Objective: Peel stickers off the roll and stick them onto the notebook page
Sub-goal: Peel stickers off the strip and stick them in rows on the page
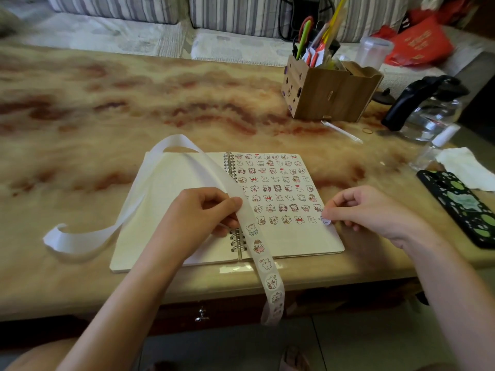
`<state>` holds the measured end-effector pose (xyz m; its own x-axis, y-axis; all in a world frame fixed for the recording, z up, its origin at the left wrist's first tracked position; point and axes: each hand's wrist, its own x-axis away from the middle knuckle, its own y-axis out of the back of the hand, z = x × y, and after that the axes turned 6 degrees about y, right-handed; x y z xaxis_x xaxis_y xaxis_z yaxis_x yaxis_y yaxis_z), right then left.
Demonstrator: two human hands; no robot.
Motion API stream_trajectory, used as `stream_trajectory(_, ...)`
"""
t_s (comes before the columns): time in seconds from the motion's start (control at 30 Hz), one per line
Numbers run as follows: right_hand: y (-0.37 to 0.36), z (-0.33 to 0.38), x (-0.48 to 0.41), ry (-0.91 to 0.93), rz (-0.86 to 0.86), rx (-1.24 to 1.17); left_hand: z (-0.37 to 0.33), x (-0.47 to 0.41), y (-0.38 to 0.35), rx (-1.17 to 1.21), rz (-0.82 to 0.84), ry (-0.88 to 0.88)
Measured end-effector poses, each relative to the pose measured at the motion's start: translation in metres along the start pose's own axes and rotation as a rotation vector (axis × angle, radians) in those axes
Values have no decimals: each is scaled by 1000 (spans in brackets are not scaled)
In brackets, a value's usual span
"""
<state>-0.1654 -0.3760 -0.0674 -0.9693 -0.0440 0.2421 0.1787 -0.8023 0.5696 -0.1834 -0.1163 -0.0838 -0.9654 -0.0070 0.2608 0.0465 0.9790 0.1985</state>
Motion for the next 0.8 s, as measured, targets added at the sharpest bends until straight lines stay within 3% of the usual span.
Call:
stream_trajectory(0.4, -2, -5, -3, 57, -69, 112, 0, -1, 0, -6, -3, 7)
stream_trajectory(0.8, 8, -9, -4, 26, -63, 45, 1, -2, -1, 2, -2, 11)
